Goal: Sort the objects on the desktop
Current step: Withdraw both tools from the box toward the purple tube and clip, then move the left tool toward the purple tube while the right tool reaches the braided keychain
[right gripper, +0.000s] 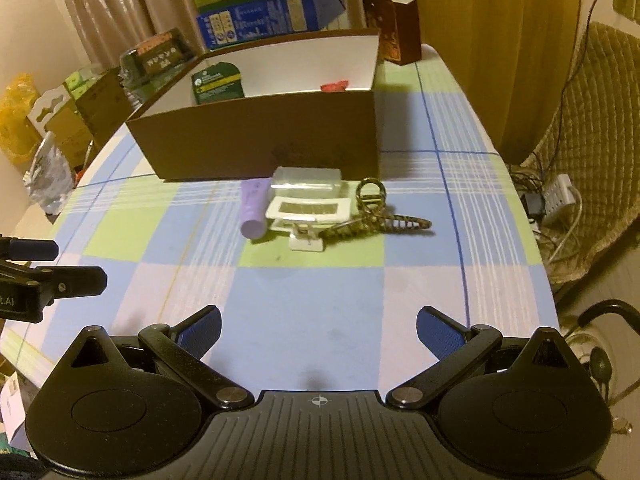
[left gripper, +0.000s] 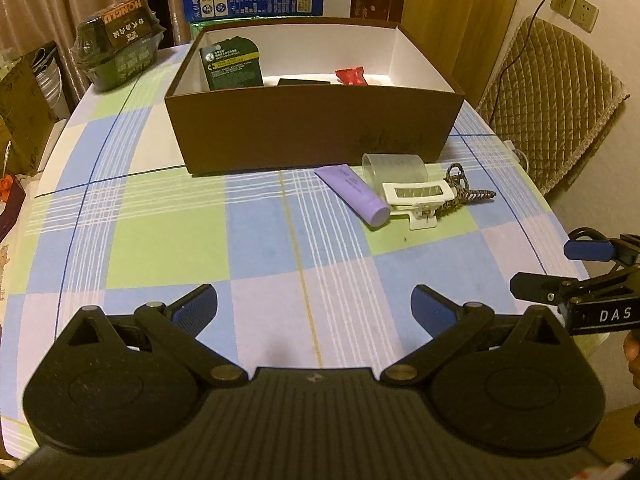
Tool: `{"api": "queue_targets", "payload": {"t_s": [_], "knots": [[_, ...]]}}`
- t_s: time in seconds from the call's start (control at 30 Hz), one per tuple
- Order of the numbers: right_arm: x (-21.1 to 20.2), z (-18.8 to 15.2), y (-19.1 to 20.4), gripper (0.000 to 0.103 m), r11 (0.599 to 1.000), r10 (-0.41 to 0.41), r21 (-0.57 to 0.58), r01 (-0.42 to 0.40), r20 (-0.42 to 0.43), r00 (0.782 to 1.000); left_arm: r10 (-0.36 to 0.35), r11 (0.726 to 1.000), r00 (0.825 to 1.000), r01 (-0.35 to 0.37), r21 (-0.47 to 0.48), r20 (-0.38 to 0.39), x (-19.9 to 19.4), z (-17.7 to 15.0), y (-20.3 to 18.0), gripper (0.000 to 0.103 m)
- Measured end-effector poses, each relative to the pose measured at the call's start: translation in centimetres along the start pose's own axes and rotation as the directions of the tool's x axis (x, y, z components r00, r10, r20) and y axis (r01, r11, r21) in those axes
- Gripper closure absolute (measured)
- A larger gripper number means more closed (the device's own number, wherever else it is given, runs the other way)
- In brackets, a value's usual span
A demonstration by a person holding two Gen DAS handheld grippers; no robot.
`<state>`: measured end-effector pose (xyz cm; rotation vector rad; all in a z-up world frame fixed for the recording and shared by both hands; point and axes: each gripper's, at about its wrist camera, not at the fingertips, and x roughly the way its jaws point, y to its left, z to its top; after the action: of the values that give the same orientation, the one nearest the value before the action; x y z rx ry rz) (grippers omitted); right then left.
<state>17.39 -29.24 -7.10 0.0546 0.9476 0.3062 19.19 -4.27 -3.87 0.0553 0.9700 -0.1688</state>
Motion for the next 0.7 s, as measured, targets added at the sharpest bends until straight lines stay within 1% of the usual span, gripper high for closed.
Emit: {"api": "queue_targets", "payload": {"t_s": [0.4,0.6,0.7], "knots": [[0.7,0.9,-1.1,0.002,1.0,-0.022,0.019,0.022,-0.007,1.0,-0.022,1.0,1.0,0.022,0.012,-0.015,1.8,1.3,-0.6,0.001],[1.9,1.3,-1.6,0.002,0.999,-0.023,0.022,0.023,-0.027,0.999,-0.023,1.0,0.999,0.023,0.013,-0.033,3.0,1.8,-0.7,0.001],[2.7,1.6,-2.2,0.002,0.999,-0.033,0.026,0.034,-0.022,0.999,-0.026,1.0,0.999,0.027,0.016,-0.042,3.9,2.2,-0.7,0.002]]}}
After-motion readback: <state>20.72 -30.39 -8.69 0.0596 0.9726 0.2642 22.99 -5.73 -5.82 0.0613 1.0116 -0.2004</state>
